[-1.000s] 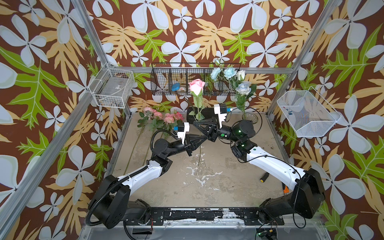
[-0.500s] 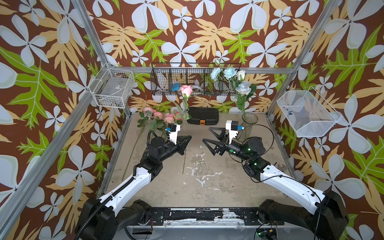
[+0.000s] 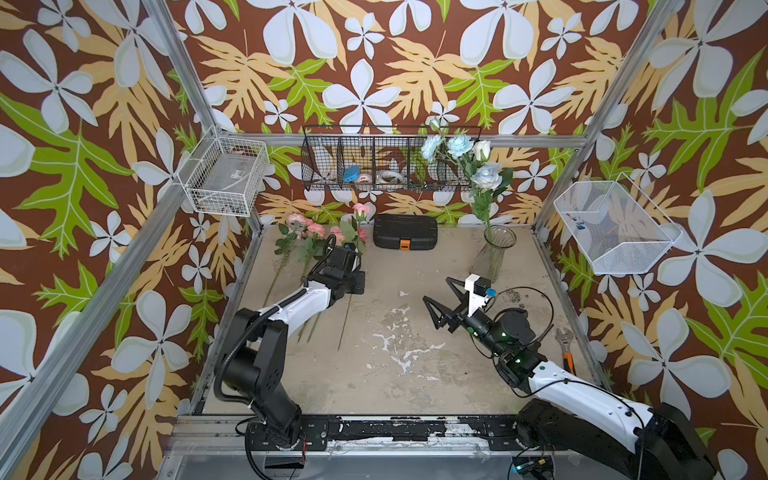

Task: Pick out pink flowers from the vase
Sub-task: Place the flower at the center of the board.

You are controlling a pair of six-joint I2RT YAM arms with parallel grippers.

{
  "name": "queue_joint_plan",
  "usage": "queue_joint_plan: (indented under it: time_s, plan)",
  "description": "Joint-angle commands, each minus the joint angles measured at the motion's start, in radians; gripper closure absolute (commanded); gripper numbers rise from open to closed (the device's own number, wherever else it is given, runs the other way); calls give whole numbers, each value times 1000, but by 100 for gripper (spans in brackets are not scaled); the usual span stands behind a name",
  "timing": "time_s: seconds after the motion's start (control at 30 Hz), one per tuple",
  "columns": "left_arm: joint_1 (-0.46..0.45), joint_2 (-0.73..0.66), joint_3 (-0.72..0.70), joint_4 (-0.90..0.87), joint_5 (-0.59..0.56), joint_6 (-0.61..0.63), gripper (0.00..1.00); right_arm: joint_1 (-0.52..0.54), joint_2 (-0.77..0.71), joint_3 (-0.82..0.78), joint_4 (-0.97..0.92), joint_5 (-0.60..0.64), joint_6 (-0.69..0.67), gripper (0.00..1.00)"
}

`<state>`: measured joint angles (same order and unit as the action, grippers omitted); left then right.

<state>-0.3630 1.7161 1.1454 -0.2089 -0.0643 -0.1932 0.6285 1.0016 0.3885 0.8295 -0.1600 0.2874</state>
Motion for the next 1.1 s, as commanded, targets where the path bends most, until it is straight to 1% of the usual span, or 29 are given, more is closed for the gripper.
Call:
queue_joint_plan:
  time_s: [0.0,0.1,0.17,0.3,0.5,0.57,0.6,0.67,0.7,0.73,0.77,0.83,0.9,0.93,0.97,1.0,1.03,1.07]
  plan:
    - [5,94,92,-145,-68,57,100,1,13,0,76,9,-17,0]
    - [5,206,194,-224,-79,83,100,2,26,5,73,5,-28,0]
    - [7,256,234,-250,-110,85,100,2,31,10,65,4,-36,0]
    - [15,321,288,-270,-121,80,100,1,38,3,75,12,-45,0]
    - [32,396,336,-300,-127,81,100,0,16,-1,64,84,-77,0]
    - [36,410,342,-297,-127,85,85,1,5,6,47,134,-93,0]
    - [37,414,345,-296,-135,87,76,0,-2,14,30,158,-101,0]
    - [40,420,354,-296,-131,93,62,0,-18,23,1,227,-113,0]
    - [43,417,361,-299,-128,94,52,0,-31,14,2,259,-126,0]
    - [46,406,365,-305,-128,93,44,0,-49,1,13,300,-138,0]
    - [47,392,365,-304,-127,94,43,0,-66,-15,24,342,-153,0]
    - [49,331,346,-283,-134,92,35,-4,-96,-37,40,467,-191,0]
    - [47,207,267,-191,-164,86,34,-38,-103,-46,57,628,-227,0]
    - [51,134,203,-120,-165,84,33,-75,-97,-41,48,679,-217,0]
    - [57,38,115,-13,-163,76,33,-139,-86,-29,21,709,-188,0]
    - [65,-61,10,111,-170,64,33,-210,-72,-15,-17,720,-148,0]
    - [71,-144,-88,222,-179,47,32,-269,-52,-7,-41,713,-114,0]
    - [82,-234,-200,353,-173,31,31,-350,-27,-6,-46,689,-90,0]
